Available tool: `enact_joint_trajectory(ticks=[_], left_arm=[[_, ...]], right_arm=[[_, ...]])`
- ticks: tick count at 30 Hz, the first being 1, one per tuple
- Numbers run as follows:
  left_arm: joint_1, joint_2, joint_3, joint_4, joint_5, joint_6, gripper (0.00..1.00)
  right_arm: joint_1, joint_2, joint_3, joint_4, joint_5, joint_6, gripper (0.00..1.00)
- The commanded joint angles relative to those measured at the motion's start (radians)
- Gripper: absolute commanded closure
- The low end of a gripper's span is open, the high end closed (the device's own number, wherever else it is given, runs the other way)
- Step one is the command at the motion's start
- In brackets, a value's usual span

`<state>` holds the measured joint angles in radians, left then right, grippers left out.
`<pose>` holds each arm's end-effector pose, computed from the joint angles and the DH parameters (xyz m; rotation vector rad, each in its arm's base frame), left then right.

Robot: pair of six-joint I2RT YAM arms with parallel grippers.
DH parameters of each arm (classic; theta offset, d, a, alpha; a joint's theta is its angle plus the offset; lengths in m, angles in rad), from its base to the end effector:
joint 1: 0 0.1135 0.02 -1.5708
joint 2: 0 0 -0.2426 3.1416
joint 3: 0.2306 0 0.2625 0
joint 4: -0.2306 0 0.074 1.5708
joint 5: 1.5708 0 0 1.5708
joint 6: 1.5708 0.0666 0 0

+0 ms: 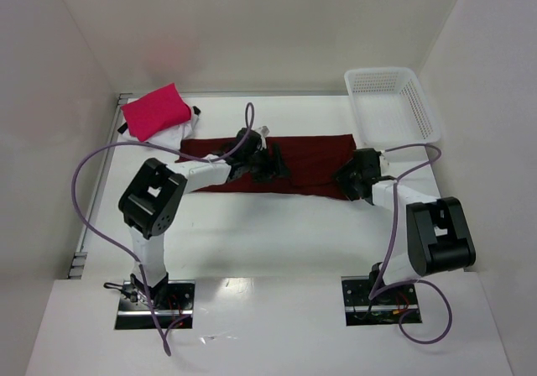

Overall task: Fold and stack the t-shirts
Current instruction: Fold the other side of the tshirt into a rectangle

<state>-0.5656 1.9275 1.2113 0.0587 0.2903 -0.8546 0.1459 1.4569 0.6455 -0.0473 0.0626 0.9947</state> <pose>0.3663 -0.2551 0.1341 -0.1767 2.4226 -1.0445 0.3011 0.0400 0.1042 1.0457 2.2441 0.4318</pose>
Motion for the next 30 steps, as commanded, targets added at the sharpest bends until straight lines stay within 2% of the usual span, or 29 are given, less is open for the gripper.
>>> enact_joint_trajectory(ticks=[1,4,21,30], left_arm=[[-0.011,0.041,0.051,0.099,0.053,-0.052,0.24],[-0.020,0.056,0.051,0.122,0.064,-0.077,0.30],[-0.060,0.140,0.103,0.107,0.044,-0.135,0.31],[-0.060,0.140,0.103,0.107,0.013,-0.155,0.44]], right_arm=[[-0.006,0.024,0.037,0.062,0.022,-0.022,0.38],[-0.006,0.039,0.046,0.067,0.032,-0.022,0.39],[-0.006,0.068,0.056,0.098,0.043,-0.018,0.42],[-0.006,0.046,0.056,0.107,0.074,-0.004,0.56]])
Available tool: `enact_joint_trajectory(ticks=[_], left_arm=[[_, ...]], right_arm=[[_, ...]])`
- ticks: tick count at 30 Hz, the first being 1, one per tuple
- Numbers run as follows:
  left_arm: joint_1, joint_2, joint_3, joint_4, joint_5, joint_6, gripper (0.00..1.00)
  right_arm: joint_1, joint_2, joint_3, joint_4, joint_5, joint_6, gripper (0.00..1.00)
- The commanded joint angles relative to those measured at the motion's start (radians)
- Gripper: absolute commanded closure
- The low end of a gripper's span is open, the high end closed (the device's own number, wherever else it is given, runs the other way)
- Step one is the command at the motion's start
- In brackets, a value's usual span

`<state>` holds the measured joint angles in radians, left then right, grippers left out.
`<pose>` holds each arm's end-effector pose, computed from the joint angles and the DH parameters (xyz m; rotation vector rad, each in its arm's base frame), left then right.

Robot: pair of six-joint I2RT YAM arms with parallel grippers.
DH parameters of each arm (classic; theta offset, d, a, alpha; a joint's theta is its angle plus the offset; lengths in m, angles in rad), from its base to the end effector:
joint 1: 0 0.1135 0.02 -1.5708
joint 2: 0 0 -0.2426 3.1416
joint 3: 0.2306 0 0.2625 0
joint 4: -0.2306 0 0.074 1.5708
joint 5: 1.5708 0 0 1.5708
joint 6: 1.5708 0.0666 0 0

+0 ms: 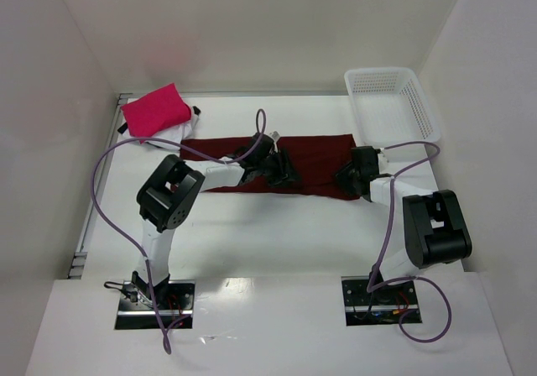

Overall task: Fold and stack the t-shirts
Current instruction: Fold the other side of the tshirt into a rectangle

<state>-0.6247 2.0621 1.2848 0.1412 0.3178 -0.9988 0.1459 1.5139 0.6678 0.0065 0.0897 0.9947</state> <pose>0.3683 -0.2912 0.1094 -0.2619 2.4534 -1.1716 0.3118 0.0398 0.0997 1.0465 2.2137 0.4135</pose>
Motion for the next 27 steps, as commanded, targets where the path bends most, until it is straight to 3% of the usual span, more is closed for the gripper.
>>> enact_joint_trajectory(ticks=[1,5,11,17,24,27], left_arm=[[-0.001,0.006,0.030,0.025,-0.014,-0.011,0.45],[-0.001,0.010,0.043,0.025,-0.014,-0.020,0.51],[-0.001,0.024,0.052,0.025,-0.019,-0.029,0.58],[-0.001,0.024,0.057,0.034,-0.020,-0.049,0.71],[0.017,-0.008,0.061,0.057,0.011,-0.092,0.99],[0.037,-0.025,0.077,0.067,0.027,-0.092,1.00]], right_arm=[[-0.006,-0.011,0.033,0.053,0.047,-0.004,0.57],[-0.006,-0.011,0.042,0.053,0.047,-0.004,0.55],[-0.006,-0.007,0.042,0.053,0.047,0.011,0.41],[-0.006,-0.059,0.042,0.039,0.047,0.016,0.38],[-0.006,-0.080,0.061,0.033,0.015,0.029,0.38],[-0.006,-0.080,0.057,0.037,-0.005,0.047,0.38]])
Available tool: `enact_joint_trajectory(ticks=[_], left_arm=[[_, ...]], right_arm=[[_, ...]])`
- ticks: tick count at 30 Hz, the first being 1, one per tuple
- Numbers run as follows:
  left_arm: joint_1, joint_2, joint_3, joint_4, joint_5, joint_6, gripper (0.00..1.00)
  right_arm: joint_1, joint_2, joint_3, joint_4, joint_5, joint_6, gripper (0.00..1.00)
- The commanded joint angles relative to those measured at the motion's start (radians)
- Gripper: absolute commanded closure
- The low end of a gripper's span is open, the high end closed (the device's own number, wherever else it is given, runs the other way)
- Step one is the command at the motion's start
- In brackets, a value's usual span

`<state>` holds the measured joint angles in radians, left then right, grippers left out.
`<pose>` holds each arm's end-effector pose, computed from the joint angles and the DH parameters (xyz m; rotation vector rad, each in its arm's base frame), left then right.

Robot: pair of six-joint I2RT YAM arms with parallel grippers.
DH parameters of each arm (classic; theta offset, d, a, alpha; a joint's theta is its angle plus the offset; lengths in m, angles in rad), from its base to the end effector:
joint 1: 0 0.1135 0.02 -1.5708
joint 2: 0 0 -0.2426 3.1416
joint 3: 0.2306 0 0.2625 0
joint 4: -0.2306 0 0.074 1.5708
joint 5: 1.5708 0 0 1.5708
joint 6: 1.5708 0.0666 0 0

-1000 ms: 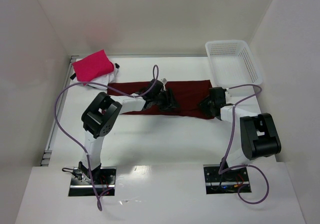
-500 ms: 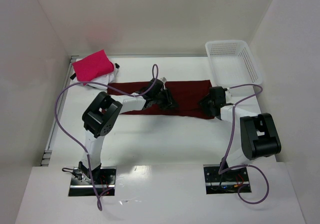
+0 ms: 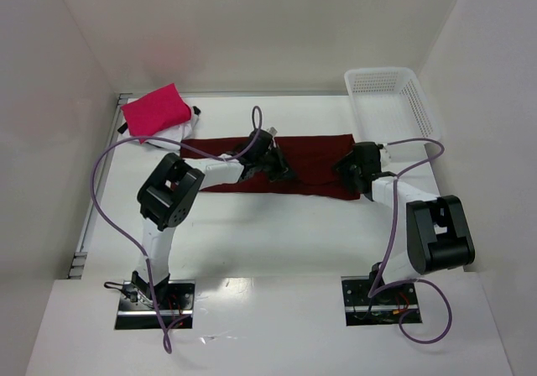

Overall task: Fold and stack the t-shirts
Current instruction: Fold the other side of the tshirt into a rectangle

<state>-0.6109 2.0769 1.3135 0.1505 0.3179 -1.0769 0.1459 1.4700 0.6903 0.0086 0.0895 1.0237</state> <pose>0.3780 -0.2901 0.1134 -0.3677 2.4338 -1.2131 0.3176 0.0407 0.1201 1.0553 2.1416 0.4677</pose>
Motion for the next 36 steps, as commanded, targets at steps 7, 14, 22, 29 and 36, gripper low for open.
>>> enact_joint_trajectory(ticks=[7,14,22,29,36], left_arm=[[0.063,-0.040,0.078,0.095,0.069,-0.032,1.00],[0.086,-0.020,0.128,0.095,0.091,-0.032,1.00],[0.092,0.000,0.131,0.119,0.107,-0.054,1.00],[0.103,0.009,0.140,0.119,0.107,-0.054,1.00],[0.103,0.018,0.147,0.119,0.116,-0.054,1.00]], right_arm=[[-0.006,-0.036,0.004,0.077,-0.029,0.065,0.38],[-0.006,-0.036,-0.002,0.088,-0.045,0.084,0.38],[0.023,0.004,-0.002,0.094,-0.047,0.115,0.38],[0.041,0.026,-0.002,0.057,-0.014,0.115,0.38],[0.041,0.033,-0.025,0.089,0.007,0.130,0.38]])
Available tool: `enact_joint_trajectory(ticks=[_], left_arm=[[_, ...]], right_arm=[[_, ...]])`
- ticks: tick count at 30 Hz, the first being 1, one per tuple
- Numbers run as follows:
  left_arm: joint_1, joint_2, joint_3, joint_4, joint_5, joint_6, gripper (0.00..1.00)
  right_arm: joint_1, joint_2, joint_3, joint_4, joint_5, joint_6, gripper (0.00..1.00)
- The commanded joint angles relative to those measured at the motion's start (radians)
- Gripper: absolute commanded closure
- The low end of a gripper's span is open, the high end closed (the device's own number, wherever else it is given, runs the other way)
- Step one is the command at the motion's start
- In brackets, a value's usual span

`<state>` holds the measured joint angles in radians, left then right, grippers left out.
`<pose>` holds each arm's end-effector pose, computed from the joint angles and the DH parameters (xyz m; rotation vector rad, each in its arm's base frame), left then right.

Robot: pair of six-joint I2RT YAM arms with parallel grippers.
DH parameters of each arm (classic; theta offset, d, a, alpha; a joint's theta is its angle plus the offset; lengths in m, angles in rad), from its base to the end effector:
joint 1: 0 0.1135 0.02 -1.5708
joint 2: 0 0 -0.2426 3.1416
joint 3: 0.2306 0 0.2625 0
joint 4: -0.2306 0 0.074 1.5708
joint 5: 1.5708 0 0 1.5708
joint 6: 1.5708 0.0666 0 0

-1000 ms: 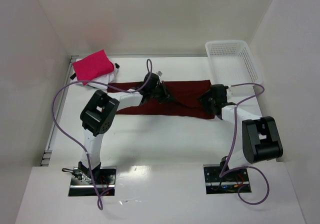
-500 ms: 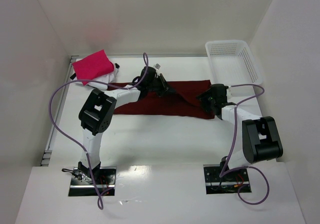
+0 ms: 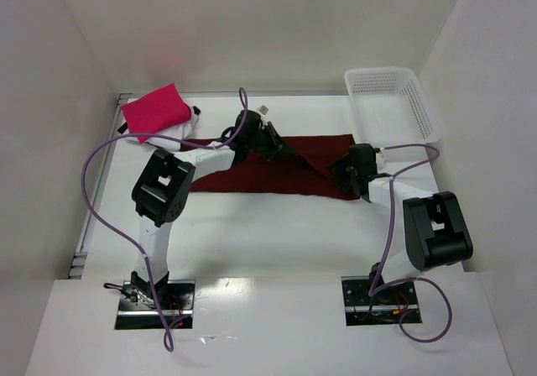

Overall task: Fold and stack the t-shirts
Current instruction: Fold the other side of the tshirt into a rectangle

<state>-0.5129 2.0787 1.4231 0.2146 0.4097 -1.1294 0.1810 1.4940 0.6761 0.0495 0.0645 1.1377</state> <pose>0.4220 -0.2681 0.1596 -0.4045 2.2572 -1.3766 0.3164 0.0535 0.1123 1.1389 2.1247 0.5649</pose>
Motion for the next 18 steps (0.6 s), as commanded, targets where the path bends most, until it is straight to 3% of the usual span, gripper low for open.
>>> enact_joint_trajectory(ticks=[1,10,18], left_arm=[[0.005,0.017,0.037,0.055,0.024,-0.004,1.00],[0.014,0.017,0.037,0.066,0.034,-0.020,1.00],[0.034,-0.003,-0.004,0.075,0.043,-0.020,1.00]], right_arm=[[0.006,0.024,-0.010,0.049,0.025,0.027,0.38],[0.035,0.076,-0.010,0.106,0.034,0.147,0.38],[0.044,0.045,-0.020,0.110,0.134,0.226,0.58]])
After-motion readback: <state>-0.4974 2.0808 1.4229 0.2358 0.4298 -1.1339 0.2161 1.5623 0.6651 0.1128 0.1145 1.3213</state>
